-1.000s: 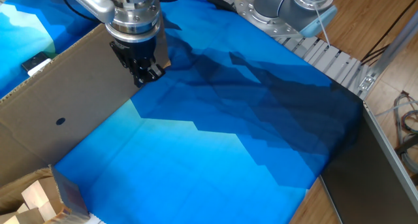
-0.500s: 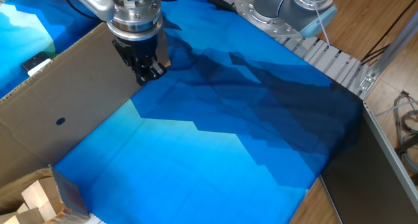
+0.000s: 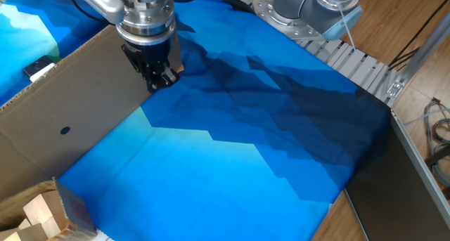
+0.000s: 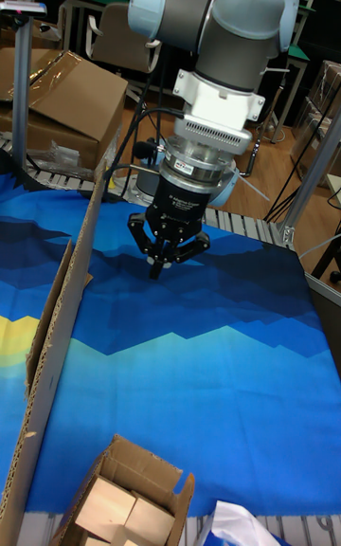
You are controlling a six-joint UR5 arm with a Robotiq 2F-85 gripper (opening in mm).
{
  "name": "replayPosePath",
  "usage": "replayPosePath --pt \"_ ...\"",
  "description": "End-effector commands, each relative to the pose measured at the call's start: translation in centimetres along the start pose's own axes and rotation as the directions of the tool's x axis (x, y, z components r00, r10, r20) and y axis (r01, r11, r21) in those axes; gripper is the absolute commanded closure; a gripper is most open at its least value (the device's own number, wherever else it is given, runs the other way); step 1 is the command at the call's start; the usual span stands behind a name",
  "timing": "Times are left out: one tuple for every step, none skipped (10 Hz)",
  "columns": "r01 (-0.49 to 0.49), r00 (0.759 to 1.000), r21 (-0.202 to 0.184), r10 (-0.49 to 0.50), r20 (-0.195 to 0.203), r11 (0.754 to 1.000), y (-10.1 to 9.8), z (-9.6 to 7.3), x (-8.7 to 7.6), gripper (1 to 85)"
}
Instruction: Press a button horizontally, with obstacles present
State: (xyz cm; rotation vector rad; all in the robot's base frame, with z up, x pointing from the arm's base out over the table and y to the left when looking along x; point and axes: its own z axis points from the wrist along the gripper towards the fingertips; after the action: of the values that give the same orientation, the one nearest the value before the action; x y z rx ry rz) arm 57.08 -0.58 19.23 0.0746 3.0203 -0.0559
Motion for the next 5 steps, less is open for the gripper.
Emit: replayPosePath --pt "-0.001 0.998 -0.103 0.007 0.057 0.995 2.63 -0.27 -1.52 84.7" --pt "0.005 0.997 -0.108 0.004 0.080 0.994 2.76 -0.33 -2.11 84.7" --pt "0.006 0.996 -0.102 0.004 0.093 0.995 2.62 -0.34 -2.44 84.7" --pt "0.009 0.997 -0.088 -0.002 0.083 0.996 2.26 -0.29 -2.17 84.7" --pt "0.020 0.996 -0.072 -0.014 0.083 0.997 1.87 -0.25 -2.15 84.7"
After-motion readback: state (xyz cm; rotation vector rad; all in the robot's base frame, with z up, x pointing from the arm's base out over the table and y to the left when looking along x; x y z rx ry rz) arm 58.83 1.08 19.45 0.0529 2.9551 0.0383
